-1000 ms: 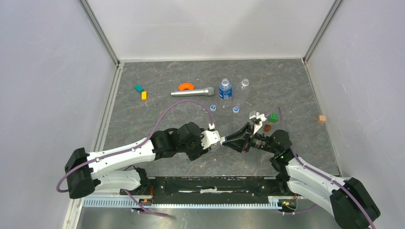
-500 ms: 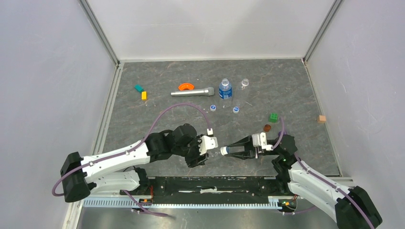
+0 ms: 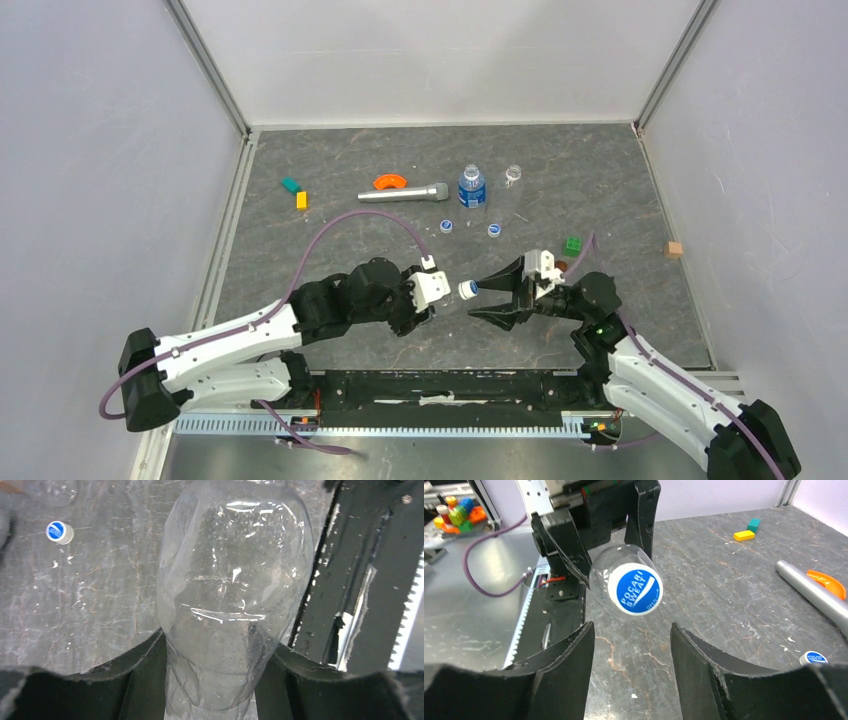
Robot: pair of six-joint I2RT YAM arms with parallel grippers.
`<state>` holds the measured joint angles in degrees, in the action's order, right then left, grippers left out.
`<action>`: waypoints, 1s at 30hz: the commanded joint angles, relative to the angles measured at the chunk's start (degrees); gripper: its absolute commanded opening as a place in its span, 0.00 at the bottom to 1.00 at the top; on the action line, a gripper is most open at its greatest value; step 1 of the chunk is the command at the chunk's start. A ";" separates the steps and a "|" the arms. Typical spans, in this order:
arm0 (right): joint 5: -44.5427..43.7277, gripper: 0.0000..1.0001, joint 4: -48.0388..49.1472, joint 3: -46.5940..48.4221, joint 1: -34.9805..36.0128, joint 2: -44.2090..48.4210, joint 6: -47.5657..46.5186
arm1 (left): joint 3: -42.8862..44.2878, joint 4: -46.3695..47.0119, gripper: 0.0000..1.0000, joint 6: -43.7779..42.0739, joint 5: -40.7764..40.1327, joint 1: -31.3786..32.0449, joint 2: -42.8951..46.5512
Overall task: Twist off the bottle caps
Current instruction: Unscrew the bottle cap from the plastic bottle.
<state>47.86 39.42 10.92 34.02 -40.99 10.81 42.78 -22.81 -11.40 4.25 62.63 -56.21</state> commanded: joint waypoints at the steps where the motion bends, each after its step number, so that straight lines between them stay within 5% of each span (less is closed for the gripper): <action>1: -3.49 0.62 -6.31 4.39 -0.09 2.03 7.70 | 0.58 3.60 0.26 0.63 -5.42 0.18 0.54; 13: -14.88 0.62 -3.41 5.00 -0.09 -1.55 28.71 | 0.81 3.31 0.23 0.43 -10.88 0.71 -1.45; 25: -14.44 0.63 1.74 4.83 -0.10 -3.94 32.69 | 1.67 2.33 0.23 0.71 -11.57 0.78 -4.99; 30: -14.68 0.51 2.12 4.60 -0.09 -4.86 32.69 | 1.70 2.31 0.24 0.74 -9.99 0.85 -4.85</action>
<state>33.76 38.20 13.82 34.02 -45.25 42.61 42.78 -22.20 -11.33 -6.44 63.11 -61.34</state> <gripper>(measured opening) 0.548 0.589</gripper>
